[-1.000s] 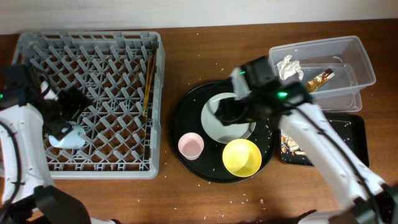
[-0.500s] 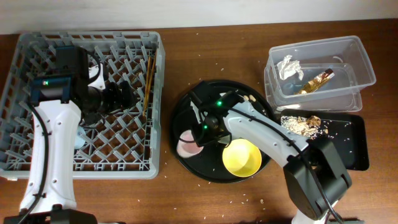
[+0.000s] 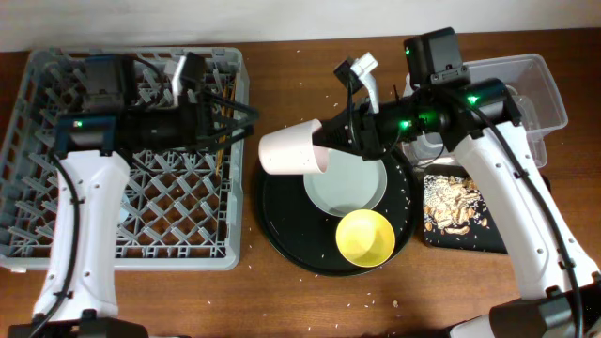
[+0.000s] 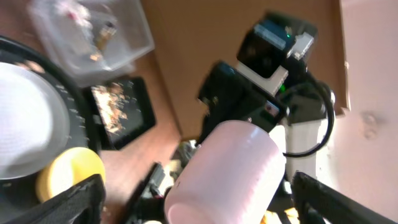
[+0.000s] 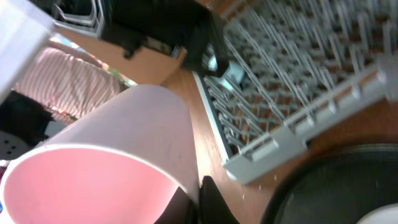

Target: Sort waste into correct bins and load items into the dishwasher rack

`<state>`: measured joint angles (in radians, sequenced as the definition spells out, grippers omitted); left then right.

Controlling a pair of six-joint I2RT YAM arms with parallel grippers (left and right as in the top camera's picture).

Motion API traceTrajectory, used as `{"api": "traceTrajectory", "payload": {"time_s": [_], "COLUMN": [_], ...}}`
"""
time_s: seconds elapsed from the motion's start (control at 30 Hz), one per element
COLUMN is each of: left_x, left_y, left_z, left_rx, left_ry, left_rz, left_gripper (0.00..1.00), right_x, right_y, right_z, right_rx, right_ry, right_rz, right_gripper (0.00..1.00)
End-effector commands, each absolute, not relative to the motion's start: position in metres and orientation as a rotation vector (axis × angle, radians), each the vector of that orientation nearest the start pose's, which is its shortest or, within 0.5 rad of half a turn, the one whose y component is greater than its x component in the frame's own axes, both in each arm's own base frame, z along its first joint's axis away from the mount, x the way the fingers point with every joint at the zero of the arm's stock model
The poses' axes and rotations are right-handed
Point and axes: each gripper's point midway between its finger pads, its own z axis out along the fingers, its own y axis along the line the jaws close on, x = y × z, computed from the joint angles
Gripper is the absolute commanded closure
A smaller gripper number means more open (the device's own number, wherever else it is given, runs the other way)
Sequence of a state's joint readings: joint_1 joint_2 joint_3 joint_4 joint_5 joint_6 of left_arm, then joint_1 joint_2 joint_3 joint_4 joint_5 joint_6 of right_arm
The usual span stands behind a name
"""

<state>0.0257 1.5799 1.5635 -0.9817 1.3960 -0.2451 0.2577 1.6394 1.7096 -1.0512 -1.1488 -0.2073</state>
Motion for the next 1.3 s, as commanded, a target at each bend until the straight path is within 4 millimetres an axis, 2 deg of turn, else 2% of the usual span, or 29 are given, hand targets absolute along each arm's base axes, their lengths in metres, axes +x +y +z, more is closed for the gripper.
{"api": "traceTrajectory", "payload": {"time_s": [0.0,0.1,0.13,0.23,0.3,0.33,0.37,0.43,0.47,0.57,0.6,0.67,0.7,0.73,0.77,0.8,0.83,0.87,0.9,1.0,1.03,1.07,1.1,1.13,1.2,1.27], "left_x": [0.294,0.285,0.281,0.277,0.273,0.27,0.269,0.266,0.266,0.266,0.266,0.27,0.277,0.294,0.308,0.321,0.326,0.33,0.337,0.348,0.351,0.351,0.345,0.336,0.327,0.327], "left_y": [-0.194,-0.204,-0.206,-0.209,-0.207,-0.207,-0.207,-0.206,-0.206,-0.206,-0.206,-0.207,-0.207,-0.204,-0.196,-0.183,-0.176,-0.167,-0.15,-0.099,-0.068,-0.048,0.005,0.045,0.083,0.092], "left_z": [0.376,0.379,0.381,0.384,0.388,0.391,0.393,0.396,0.396,0.396,0.396,0.391,0.381,0.36,0.337,0.314,0.305,0.297,0.287,0.267,0.255,0.247,0.232,0.227,0.227,0.221], "left_rx": [0.454,0.502,0.517,0.531,0.54,0.548,0.553,0.564,0.566,0.566,0.566,0.55,0.518,0.439,0.333,0.233,0.19,0.142,0.054,-0.202,-0.342,-0.447,-0.72,-0.906,-1.062,-1.093], "left_ry": [2.051,2.04,2.033,2.032,2.023,2.016,2.012,2.004,2.002,2.002,2.004,2.03,2.08,2.19,2.306,2.409,2.449,2.482,2.522,2.594,2.624,2.639,2.639,2.592,2.497,2.488], "left_rz": [-2.022,-2.064,-2.086,-2.089,-2.081,-2.075,-2.071,-2.064,-2.063,-2.062,-2.059,-2.018,-1.939,-1.757,-1.583,-1.386,-1.301,-1.233,-1.139,-0.92,-0.763,-0.653,-0.331,-0.084,0.17,0.239], "left_gripper": [0.16,0.24,0.36,0.37,0.23,0.08,0.01,0.01,0.17,0.34,0.38,0.39,0.4,0.42,0.42,0.42,0.42,0.42,0.42,0.42,0.43,0.42,0.42,0.42,0.42,0.42], "right_x": [0.302,0.307,0.309,0.318,0.327,0.328,0.328,0.329,0.329,0.329,0.329,0.329,0.329,0.33,0.334,0.34,0.346,0.351,0.36,0.36,0.36,0.36,0.359,0.355,0.346,0.336], "right_y": [0.247,0.247,0.248,0.247,0.247,0.247,0.247,0.247,0.247,0.247,0.247,0.247,0.247,0.246,0.242,0.234,0.225,0.217,0.201,0.193,0.191,0.19,0.187,0.187,0.192,0.203], "right_z": [0.348,0.35,0.352,0.35,0.349,0.35,0.35,0.35,0.35,0.35,0.35,0.35,0.351,0.351,0.354,0.357,0.359,0.361,0.36,0.352,0.341,0.332,0.316,0.304,0.288,0.278], "right_rx": [-0.989,-0.991,-1.0,-0.959,-0.915,-0.918,-0.919,-0.918,-0.919,-0.92,-0.92,-0.92,-0.921,-0.92,-0.885,-0.841,-0.796,-0.758,-0.675,-0.618,-0.582,-0.553,-0.514,-0.496,-0.503,-0.552], "right_ry": [1.935,1.919,1.901,1.935,1.963,1.956,1.955,1.955,1.954,1.95,1.951,1.951,1.95,1.946,1.956,1.967,1.979,1.99,2.021,2.082,2.149,2.206,2.298,2.374,2.467,2.513], "right_rz": [1.508,1.488,1.476,1.437,1.405,1.4,1.399,1.395,1.395,1.393,1.394,1.394,1.393,1.39,1.392,1.387,1.38,1.376,1.374,1.365,1.323,1.28,1.204,1.143,1.056,0.999], "right_gripper": [0.96,0.96,0.96,0.96,0.96,0.96,0.96,0.96,0.96,0.96,0.96,0.95,0.82,0.49,0.37,0.31,0.28,0.26,0.25,0.22,0.21,0.21,0.21,0.2,0.19,0.17]}}
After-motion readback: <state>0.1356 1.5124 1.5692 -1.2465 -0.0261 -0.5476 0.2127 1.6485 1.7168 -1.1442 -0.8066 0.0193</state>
